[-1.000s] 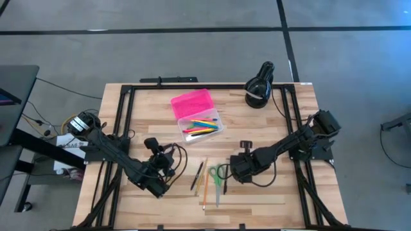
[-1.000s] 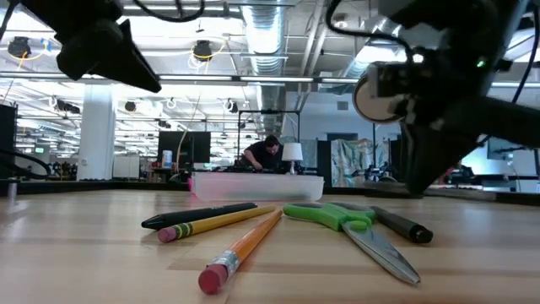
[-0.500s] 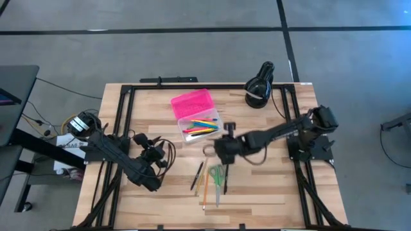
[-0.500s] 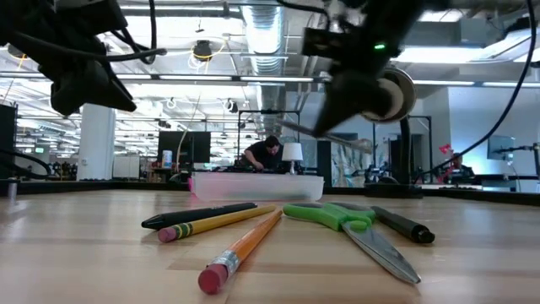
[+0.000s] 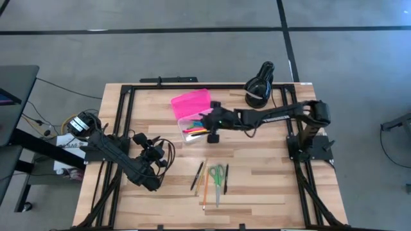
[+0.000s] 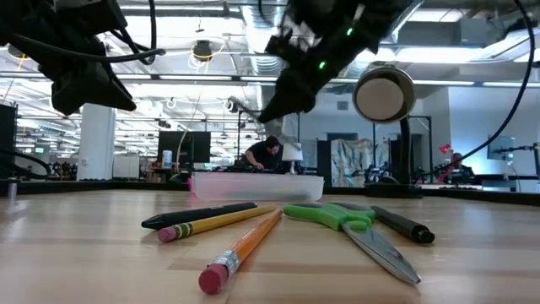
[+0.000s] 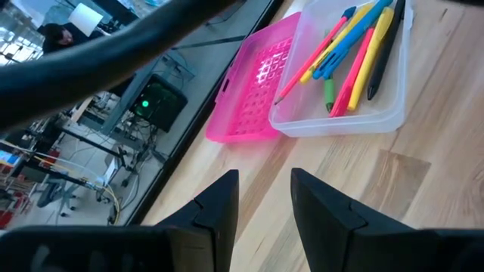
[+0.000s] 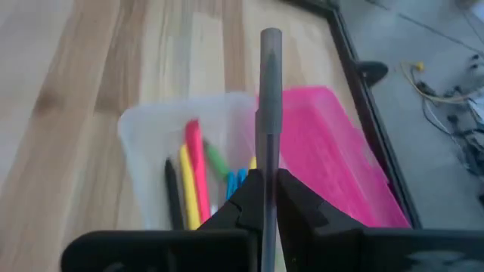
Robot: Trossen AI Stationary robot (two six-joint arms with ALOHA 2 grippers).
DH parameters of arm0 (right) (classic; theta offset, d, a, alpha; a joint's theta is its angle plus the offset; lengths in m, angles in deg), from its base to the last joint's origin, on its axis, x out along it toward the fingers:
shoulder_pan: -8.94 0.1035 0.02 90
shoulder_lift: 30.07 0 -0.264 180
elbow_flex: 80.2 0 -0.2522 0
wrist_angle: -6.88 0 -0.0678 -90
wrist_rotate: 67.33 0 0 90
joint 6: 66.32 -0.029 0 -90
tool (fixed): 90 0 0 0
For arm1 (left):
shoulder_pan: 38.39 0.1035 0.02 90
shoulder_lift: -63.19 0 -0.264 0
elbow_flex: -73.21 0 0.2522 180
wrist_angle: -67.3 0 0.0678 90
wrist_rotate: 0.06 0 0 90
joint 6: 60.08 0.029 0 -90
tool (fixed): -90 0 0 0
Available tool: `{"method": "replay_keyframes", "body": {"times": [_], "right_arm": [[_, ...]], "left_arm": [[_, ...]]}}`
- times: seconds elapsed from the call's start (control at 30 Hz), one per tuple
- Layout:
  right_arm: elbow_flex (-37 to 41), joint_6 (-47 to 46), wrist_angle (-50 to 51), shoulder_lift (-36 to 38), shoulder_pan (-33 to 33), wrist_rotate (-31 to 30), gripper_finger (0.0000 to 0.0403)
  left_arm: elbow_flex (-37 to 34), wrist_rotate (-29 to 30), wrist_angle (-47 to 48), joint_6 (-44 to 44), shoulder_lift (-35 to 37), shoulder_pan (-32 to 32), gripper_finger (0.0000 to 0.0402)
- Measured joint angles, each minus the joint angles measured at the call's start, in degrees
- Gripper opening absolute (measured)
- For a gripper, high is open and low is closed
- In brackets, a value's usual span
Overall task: Pick & place school supplies into a supply box
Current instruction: Put the gray pen into the pink supply box, then put the left black pen into the pink supply box
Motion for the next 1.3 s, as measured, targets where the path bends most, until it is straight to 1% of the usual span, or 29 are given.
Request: {"method": "replay_keyframes", "body": {"times": [0.07, 0.13, 0.27, 0.43, 0.57, 0.73, 0.87, 1.07, 1.17, 1.3], "right_arm": [[0.5, -0.2, 1.3, -1.0, -1.3, 0.6, 0.0008], [0.2, -0.2, -1.0, -2.8, -1.8, 0.6, 0.0008], [0.2, -0.1, -1.4, -6.0, -2.7, 0.7, 0.0008], [-2.3, -0.1, -1.5, -9.5, -3.3, 0.6, 0.0012], [-5.2, -0.4, -1.1, -11.8, -3.6, 0.4, 0.0022], [-7.9, -1.0, 2.1, -12.7, -3.5, 0.4, 0.0049], [-9.0, -2.9, 5.6, -12.7, -3.8, 0.5, 0.0082], [-10.1, -3.2, 10.0, -11.8, -3.2, -0.1, 0.013], [-10.3, -4.5, 12.5, -10.9, -2.2, -1.3, 0.0144], [-10.2, -6.2, 17.5, -9.4, -0.4, -1.8, 0.0149]], "left_arm": [[0.0, 0.0, 0.1, 0.0, 0.0, 0.0, 0.0116], [0.0, 0.0, 0.1, 0.0, 0.0, 0.0, 0.0116], [0.0, 0.0, 0.1, 0.0, 0.0, 0.0, 0.0116], [0.0, 0.0, 0.1, 0.1, 0.0, 0.0, 0.0116], [0.0, 0.0, 0.1, 0.1, 0.0, 0.0, 0.0116], [0.0, 0.0, 0.0, 0.1, 0.0, 0.0, 0.0116], [0.0, -0.1, -0.3, 0.1, 0.0, 0.0, 0.0116], [0.0, -0.2, -1.0, 0.1, 0.0, 0.0, 0.0116], [0.0, -0.2, -1.1, 0.1, 0.0, 0.0, 0.0116], [0.0, 1.3, -2.1, 0.2, 0.0, 0.0, 0.0116]]}}
